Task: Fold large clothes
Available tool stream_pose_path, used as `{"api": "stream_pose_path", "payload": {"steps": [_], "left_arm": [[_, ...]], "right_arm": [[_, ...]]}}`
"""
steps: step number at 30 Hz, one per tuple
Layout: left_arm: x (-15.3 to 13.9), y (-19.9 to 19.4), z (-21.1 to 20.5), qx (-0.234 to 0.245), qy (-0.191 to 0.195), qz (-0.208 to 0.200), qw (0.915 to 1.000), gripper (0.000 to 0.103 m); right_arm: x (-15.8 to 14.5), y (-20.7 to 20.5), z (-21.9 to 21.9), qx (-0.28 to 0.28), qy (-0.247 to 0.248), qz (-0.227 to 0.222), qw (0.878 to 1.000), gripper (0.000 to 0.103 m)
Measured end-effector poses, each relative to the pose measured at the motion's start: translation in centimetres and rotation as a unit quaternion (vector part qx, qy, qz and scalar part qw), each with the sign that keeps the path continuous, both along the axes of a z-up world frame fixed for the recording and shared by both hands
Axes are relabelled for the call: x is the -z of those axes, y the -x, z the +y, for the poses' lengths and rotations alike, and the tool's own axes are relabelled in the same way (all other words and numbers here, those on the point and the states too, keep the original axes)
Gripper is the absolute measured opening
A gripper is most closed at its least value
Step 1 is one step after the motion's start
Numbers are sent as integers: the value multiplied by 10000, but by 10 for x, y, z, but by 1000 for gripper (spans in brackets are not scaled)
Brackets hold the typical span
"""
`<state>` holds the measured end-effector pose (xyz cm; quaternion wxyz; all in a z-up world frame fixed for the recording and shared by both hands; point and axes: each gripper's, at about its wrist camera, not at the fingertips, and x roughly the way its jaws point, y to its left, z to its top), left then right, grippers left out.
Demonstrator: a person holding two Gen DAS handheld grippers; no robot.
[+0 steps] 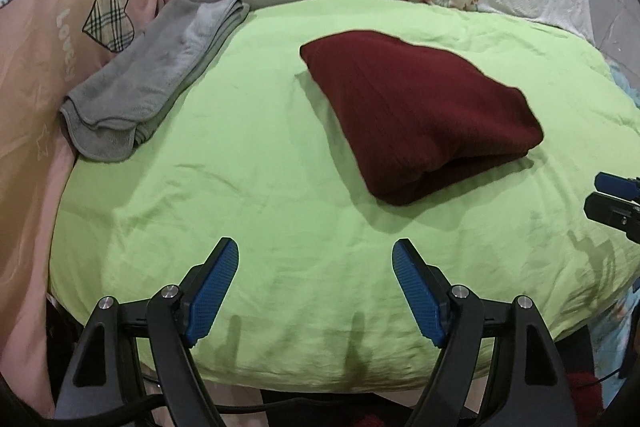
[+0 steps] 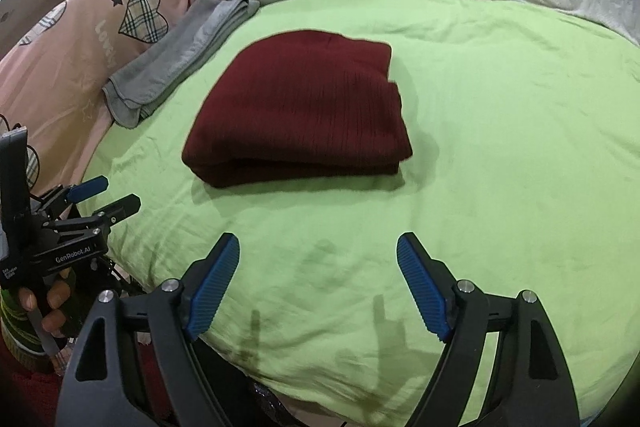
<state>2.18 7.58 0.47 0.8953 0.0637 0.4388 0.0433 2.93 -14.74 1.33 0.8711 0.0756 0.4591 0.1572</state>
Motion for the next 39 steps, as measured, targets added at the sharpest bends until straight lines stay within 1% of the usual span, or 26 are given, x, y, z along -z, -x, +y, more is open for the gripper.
{"api": "stream_pose_path", "payload": {"steps": [3,9,12,15,16,20,23,30,37,38,39], "left_arm": [[-5,-3,-2,78,100,23,9999,81],[-17,-12,-6,196,173,-88,9996,81],[-28,-15,-6,237,188,-207,9993,81],[-40,-15,-3,125,87,-518,9985,82],[-41,-17,0,75,116,-571,9983,83],[-38,-33,7,-54,213,-539,9983,83],[-33,-45,12,-138,334,-443,9984,83],[-18,-69,6,-115,177,-262,9994,83],[-2,-84,6,-136,248,-13,9996,83],[-1,-84,6,-155,264,1,9995,83],[0,-85,6,-169,293,20,9994,83]], "right_arm": [[-4,-8,-1,-5,-57,-38,10000,82],[-8,-31,-8,80,-132,-74,9999,82],[-13,-37,-10,69,-150,-73,9998,82],[-18,-43,-13,14,-250,-91,9996,82],[-18,-45,-14,42,-270,-89,9996,82],[-16,-68,-23,188,-406,-82,9990,82],[-9,-91,-32,357,-564,-43,9978,82],[16,-160,-46,692,-901,189,9933,82],[61,-220,-42,732,-1239,760,9867,81],[65,-224,-40,699,-1299,833,9856,68],[69,-230,-37,583,-1386,935,9842,32]]}}
